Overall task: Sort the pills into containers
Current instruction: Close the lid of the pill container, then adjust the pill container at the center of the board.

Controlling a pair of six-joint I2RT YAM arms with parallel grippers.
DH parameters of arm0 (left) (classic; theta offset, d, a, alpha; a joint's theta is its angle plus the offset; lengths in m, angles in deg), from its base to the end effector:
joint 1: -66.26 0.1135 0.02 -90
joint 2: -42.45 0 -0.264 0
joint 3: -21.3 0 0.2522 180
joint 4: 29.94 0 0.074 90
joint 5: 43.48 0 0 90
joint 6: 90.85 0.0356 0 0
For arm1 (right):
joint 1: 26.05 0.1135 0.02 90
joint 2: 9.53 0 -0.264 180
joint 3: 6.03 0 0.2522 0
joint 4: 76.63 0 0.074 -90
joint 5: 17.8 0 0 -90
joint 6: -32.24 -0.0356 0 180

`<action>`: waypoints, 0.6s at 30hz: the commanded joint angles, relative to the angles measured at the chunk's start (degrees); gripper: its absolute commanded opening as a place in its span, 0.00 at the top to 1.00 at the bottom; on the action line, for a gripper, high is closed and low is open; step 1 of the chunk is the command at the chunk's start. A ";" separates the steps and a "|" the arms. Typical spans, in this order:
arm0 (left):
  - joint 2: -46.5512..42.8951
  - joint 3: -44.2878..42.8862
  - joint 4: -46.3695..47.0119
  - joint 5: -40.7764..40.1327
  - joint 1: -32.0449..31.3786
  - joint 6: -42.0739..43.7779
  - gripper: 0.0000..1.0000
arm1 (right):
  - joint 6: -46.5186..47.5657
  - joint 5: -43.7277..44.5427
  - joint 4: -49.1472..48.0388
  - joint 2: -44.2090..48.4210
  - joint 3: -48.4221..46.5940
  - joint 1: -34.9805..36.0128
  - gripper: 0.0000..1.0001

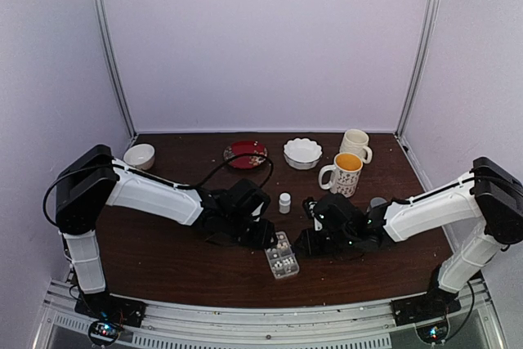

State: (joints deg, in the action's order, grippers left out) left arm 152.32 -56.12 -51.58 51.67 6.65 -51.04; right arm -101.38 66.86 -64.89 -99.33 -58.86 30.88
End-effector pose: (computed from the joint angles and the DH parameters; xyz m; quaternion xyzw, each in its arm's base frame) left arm 0.1929 -0.3352 0.1378 0.0918 0.9460 -0.2765 0.1421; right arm 0.1570 0.2472 0.1436 -0.1246 0.9266 0.2987 0.1916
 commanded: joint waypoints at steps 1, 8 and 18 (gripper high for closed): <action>2.19 -0.06 -5.40 -0.61 -0.04 1.29 0.50 | 1.30 3.39 3.12 -0.20 0.06 -0.32 0.75; 2.07 -0.87 -5.58 0.17 -0.04 1.60 0.47 | 2.74 1.19 2.89 0.04 -0.03 -0.33 0.77; 1.18 -1.12 -5.43 0.75 -0.03 1.62 0.41 | 0.20 -11.59 -8.81 1.16 3.14 -1.73 0.67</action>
State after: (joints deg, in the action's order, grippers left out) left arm 152.49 -57.32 -53.22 51.95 6.63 -50.12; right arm -100.22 61.81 -68.15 -97.80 -56.08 29.61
